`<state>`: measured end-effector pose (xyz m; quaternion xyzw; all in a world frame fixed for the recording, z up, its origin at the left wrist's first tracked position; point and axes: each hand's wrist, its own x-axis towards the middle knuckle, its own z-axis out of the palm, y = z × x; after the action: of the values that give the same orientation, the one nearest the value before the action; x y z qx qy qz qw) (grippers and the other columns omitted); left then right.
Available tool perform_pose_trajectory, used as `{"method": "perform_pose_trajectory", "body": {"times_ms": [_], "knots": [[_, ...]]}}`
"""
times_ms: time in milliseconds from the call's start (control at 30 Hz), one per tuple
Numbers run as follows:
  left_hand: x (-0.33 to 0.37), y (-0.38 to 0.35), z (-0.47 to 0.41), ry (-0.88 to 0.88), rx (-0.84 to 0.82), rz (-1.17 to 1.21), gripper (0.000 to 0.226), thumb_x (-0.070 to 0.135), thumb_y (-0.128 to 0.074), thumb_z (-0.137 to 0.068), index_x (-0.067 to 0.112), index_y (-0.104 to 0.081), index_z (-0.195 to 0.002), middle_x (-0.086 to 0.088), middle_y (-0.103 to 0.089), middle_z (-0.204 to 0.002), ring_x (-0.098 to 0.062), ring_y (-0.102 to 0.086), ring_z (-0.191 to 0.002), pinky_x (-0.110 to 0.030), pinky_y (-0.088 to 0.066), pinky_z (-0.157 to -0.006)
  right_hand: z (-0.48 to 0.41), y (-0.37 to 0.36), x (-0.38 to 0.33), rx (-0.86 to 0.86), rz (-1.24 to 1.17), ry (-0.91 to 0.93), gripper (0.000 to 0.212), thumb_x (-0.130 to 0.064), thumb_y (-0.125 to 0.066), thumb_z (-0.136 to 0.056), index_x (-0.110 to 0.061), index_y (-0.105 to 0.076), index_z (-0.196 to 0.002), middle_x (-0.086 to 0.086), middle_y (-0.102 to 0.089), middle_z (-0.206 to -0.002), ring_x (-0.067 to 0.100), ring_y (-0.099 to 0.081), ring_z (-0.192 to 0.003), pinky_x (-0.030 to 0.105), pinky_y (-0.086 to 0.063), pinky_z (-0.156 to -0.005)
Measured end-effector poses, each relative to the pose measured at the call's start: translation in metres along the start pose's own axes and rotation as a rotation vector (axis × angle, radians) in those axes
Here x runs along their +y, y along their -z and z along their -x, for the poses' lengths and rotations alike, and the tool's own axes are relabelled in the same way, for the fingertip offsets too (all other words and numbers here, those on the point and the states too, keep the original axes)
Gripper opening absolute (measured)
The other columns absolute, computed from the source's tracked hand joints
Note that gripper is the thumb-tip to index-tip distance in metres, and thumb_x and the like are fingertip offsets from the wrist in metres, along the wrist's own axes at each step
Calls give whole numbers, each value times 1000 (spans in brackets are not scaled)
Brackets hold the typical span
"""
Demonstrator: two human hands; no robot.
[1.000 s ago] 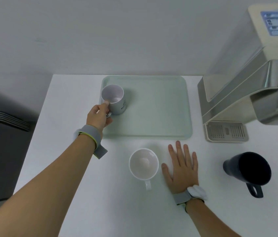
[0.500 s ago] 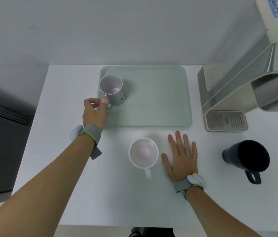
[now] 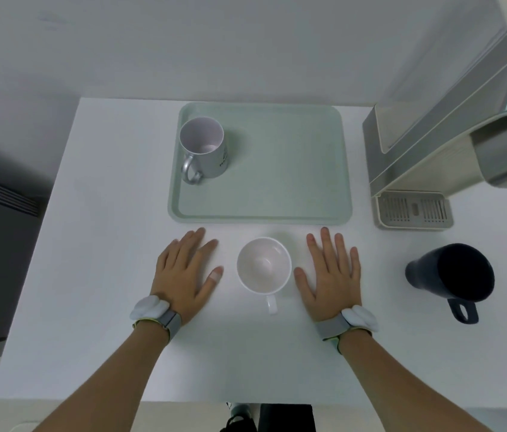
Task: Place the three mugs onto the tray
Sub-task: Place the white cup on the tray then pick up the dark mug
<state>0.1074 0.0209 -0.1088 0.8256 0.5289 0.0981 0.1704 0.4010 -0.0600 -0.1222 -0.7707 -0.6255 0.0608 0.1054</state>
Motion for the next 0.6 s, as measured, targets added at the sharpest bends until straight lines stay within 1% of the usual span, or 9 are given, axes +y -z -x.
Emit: {"method": "perform_pose_trajectory", "body": {"times_ms": [100, 167, 233, 300, 367, 433, 467, 533, 600], "knots": [[-4, -3, -3, 3, 1, -29, 54, 50, -44, -100, 28, -46, -150, -2, -36, -165, -21, -26, -154, -38, -7, -127, -1, 3, -2, 3, 5, 4, 66, -51, -36, -95, -24, -26, -154, 5, -22, -165, 27, -14, -153, 53, -10, -122], [-6, -4, 0, -1, 13, -44, 53, 51, -44, -100, 31, -46, -149, -1, -36, -165, -20, -27, -154, -42, -9, -127, 2, 6, -6, 24, -31, -2, 63, -49, -41, -94, -19, -37, -150, 9, -32, -161, 31, -25, -150, 54, -16, -121], [-7, -5, 1, -3, 36, -55, 53, 52, -44, -100, 32, -46, -149, -1, -37, -164, -19, -28, -153, -44, -10, -126, 4, 14, -10, 68, -117, -6, 55, -48, -45, -93, -14, -54, -136, 13, -50, -148, 34, -42, -139, 51, -28, -115], [-7, -6, 1, -17, 41, -53, 53, 52, -45, -100, 32, -47, -148, -1, -39, -163, -20, -29, -153, -45, -11, -126, 12, 26, -15, 75, -212, 14, 51, -51, -43, -92, -15, -63, -121, 9, -63, -129, 32, -55, -123, 41, -37, -103], [-8, -6, 1, -18, 46, -50, 53, 52, -45, -99, 31, -48, -148, -2, -39, -163, -20, -30, -152, -45, -12, -126, 21, 39, -21, 20, -357, 60, 54, -59, -40, -91, -16, -63, -114, 3, -66, -111, 25, -60, -106, 34, -38, -90], [-7, -5, 1, -14, 51, -50, 52, 52, -45, -99, 31, -49, -147, -2, -40, -162, -21, -31, -152, -44, -12, -126, 31, 51, -31, -69, -512, 68, 58, -67, -41, -88, -19, -61, -114, -3, -64, -99, 17, -58, -95, 31, -43, -82], [-6, -5, 1, -11, 49, -48, 52, 52, -45, -99, 31, -49, -147, -2, -40, -162, -21, -32, -151, -44, -12, -126, 36, 55, -38, -104, -576, 43, 56, -69, -44, -86, -22, -60, -112, -6, -63, -96, 13, -57, -92, 30, -45, -80], [-5, -4, 1, -13, 55, -41, 52, 51, -45, -99, 30, -49, -147, -2, -40, -162, -22, -33, -151, -44, -12, -126, 41, 61, -53, -148, -680, -39, 46, -69, -51, -82, -30, -58, -106, -13, -61, -92, 8, -58, -90, 25, -47, -77], [-5, -4, 2, -10, 56, -32, 52, 51, -45, -99, 31, -49, -147, -2, -40, -162, -21, -33, -151, -43, -11, -126, 43, 65, -67, -193, -786, -135, 33, -62, -58, -82, -34, -57, -99, -14, -63, -90, 11, -60, -87, 24, -49, -74]]}}
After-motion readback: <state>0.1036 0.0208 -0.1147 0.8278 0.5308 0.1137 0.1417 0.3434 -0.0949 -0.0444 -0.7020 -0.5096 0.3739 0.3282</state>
